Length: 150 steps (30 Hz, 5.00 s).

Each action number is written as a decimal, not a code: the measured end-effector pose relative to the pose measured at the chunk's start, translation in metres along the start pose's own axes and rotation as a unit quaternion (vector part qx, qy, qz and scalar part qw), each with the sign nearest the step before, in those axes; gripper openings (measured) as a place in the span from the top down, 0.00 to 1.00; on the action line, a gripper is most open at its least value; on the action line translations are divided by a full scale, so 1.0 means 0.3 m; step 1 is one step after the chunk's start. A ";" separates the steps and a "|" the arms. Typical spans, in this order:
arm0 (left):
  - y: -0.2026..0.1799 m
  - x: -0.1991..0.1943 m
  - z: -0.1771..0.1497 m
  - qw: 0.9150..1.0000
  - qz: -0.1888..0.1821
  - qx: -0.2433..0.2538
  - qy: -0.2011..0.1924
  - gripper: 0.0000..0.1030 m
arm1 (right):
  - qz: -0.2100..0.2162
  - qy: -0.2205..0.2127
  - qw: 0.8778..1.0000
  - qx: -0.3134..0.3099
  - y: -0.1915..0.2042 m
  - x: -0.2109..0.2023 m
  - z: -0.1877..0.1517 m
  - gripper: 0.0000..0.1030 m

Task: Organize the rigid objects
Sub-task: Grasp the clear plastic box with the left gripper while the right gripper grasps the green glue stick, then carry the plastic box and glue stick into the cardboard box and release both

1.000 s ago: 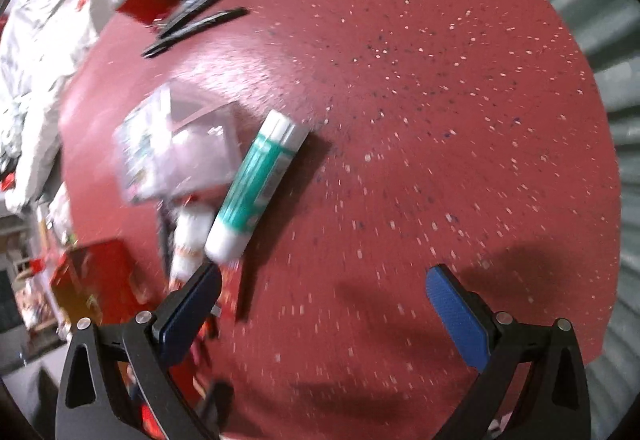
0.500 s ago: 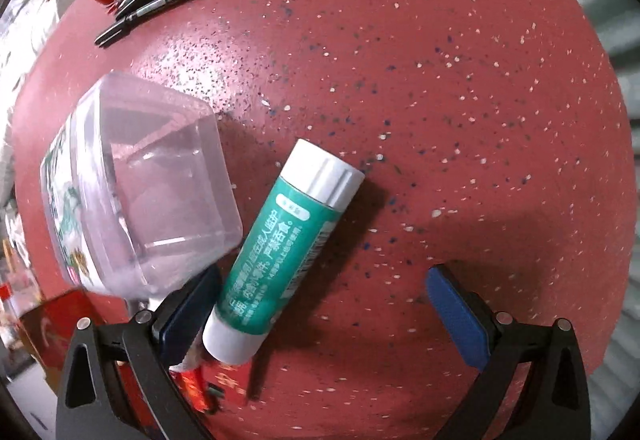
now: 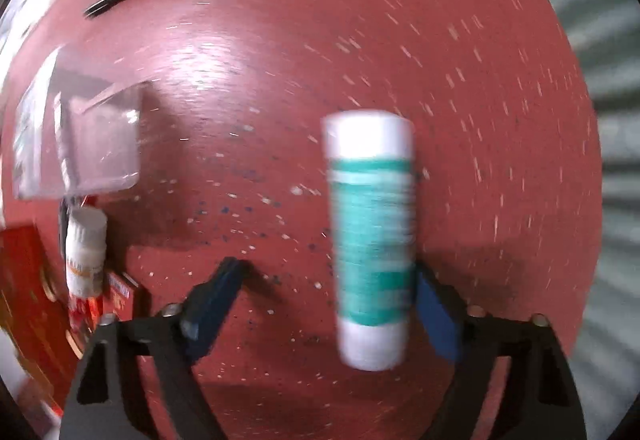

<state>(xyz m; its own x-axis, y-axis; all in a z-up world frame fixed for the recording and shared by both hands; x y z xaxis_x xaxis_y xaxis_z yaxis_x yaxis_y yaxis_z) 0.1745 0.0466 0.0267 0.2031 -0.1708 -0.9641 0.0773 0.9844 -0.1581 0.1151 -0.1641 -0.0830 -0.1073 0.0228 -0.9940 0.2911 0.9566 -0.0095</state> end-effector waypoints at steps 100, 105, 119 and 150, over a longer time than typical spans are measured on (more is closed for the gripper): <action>0.864 -0.594 -0.610 0.986 0.074 -0.139 -0.051 0.21 | 0.059 -0.118 0.925 -0.356 0.974 -0.593 -0.713 0.70; 0.936 -0.576 -0.627 0.985 0.073 -0.153 -0.046 0.21 | 0.049 -0.113 0.916 -0.381 1.075 -0.574 -0.741 0.70; 0.973 -0.503 -0.605 0.985 0.077 -0.151 -0.035 0.21 | 0.024 -0.102 0.909 -0.404 1.162 -0.517 -0.742 0.70; 0.919 -0.407 -0.545 0.989 0.071 -0.125 -0.025 0.00 | 0.048 -0.079 0.951 -0.297 0.989 -0.487 -0.648 0.20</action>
<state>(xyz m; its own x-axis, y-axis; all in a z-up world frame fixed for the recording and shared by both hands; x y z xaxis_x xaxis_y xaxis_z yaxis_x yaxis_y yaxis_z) 0.0115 0.3459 0.0661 0.2427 -0.0251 -0.9698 -0.1991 0.9771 -0.0752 0.0323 0.1729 0.0808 0.0498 0.1196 -0.9916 -0.2998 0.9488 0.0994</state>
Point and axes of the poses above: each gripper's, at about its wrist camera, not at the fingertips, and x roughly the way its jaws point, y to its left, z to its top, the point moved 8 cm from there along x, roughly the way its jaws point, and after that the axes turned 2 degrees about -x, right-handed, at the moved point
